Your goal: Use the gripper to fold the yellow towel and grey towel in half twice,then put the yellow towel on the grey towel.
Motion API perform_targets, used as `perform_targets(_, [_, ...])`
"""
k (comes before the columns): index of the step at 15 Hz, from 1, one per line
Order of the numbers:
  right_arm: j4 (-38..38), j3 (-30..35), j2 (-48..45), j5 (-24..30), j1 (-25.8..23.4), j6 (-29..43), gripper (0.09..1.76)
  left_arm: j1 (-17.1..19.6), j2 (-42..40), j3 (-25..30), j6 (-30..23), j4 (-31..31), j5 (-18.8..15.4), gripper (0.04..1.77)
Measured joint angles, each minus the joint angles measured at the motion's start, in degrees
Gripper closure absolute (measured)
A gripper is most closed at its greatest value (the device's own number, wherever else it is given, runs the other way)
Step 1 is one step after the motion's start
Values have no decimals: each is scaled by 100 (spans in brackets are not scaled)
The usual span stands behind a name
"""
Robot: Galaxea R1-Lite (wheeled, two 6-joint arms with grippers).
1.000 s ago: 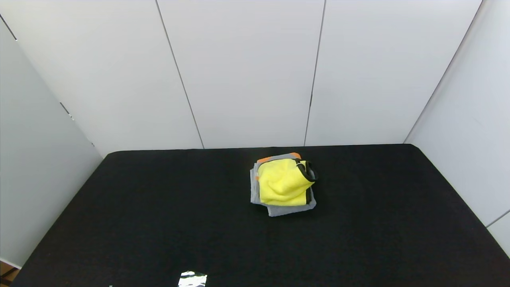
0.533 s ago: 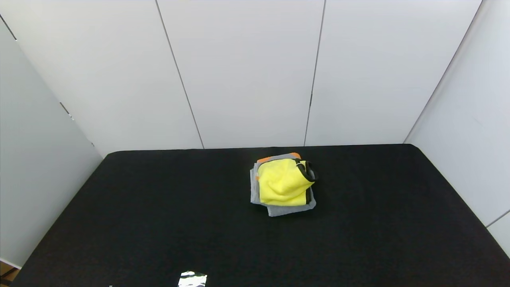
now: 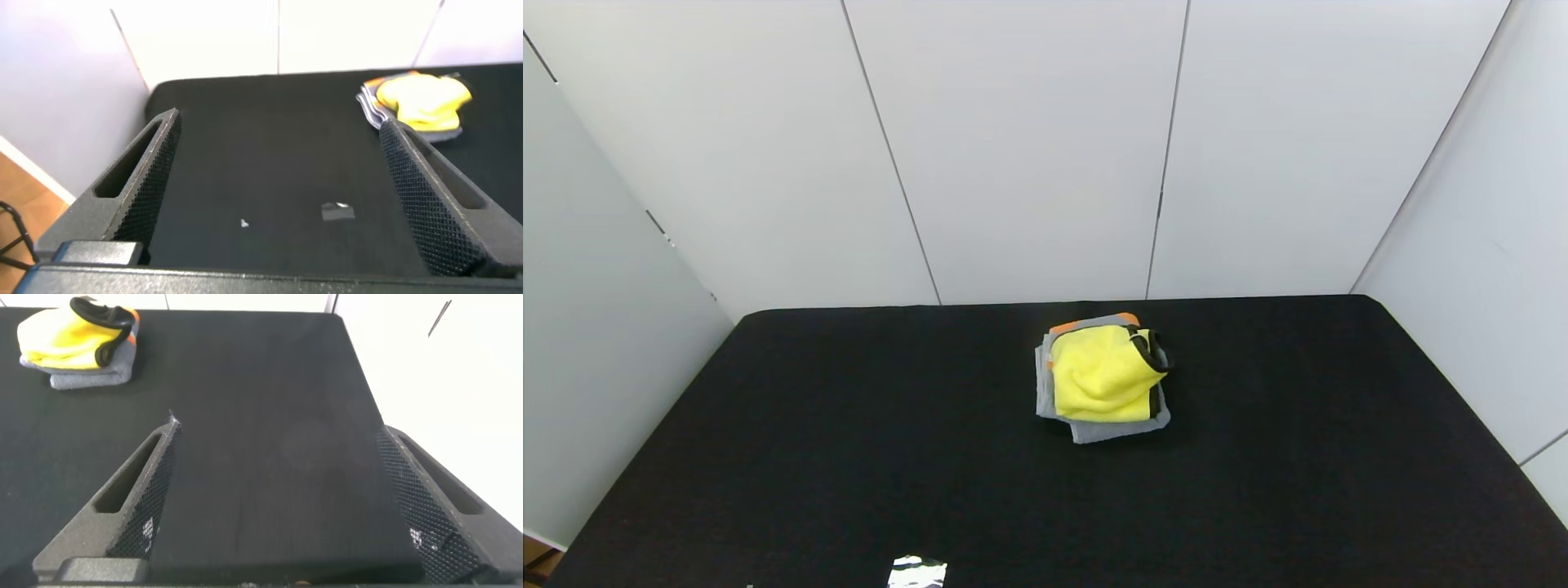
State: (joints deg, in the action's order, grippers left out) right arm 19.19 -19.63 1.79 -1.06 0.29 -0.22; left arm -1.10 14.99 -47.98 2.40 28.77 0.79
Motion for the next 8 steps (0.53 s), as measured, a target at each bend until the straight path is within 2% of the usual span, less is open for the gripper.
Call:
perform_targets(6, [-105,146,-163,-104,-7,-2,14,85,-946,916,46,-102,-434,9])
perform_targets(8, [-190,207,-169,-126,-7,-2,14,89,-1235,1285,46,-368,-557,9])
